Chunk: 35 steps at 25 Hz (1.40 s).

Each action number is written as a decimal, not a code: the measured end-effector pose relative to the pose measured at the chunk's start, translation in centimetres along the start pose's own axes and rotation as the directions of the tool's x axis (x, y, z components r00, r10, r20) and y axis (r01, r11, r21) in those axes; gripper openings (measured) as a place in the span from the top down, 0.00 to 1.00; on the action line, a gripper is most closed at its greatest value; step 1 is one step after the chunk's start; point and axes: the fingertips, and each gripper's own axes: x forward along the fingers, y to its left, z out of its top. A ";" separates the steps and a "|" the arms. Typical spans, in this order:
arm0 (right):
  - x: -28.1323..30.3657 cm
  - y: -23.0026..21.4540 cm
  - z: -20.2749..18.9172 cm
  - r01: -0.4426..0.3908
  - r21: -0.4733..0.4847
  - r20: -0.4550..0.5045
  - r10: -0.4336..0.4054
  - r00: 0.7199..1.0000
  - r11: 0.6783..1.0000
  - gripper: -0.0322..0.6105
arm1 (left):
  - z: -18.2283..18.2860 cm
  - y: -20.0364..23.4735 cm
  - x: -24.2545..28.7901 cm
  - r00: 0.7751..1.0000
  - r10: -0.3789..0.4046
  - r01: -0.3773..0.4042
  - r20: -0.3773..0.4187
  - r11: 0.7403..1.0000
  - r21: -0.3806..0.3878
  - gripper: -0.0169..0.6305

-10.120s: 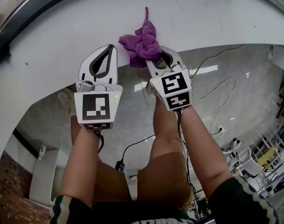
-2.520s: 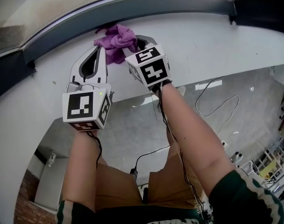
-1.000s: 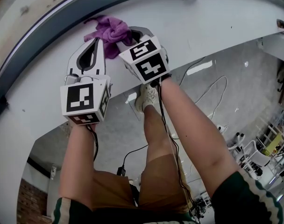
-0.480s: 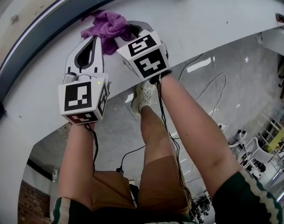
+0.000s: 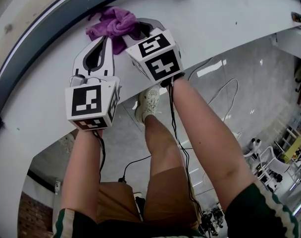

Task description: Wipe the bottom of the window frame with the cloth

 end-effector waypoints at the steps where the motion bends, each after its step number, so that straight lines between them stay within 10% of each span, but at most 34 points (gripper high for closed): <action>1: -0.1 -0.3 -0.1 0.005 -0.001 -0.005 -0.005 1.000 1.000 0.77 | 0.0 -0.2 0.2 1.000 -0.003 0.003 0.000 1.000 0.001 0.96; 35: -2.9 -8.8 -0.3 0.136 0.000 0.007 -0.136 0.991 0.991 0.77 | 1.5 -4.0 3.9 0.998 -0.061 0.061 0.006 0.998 0.023 0.96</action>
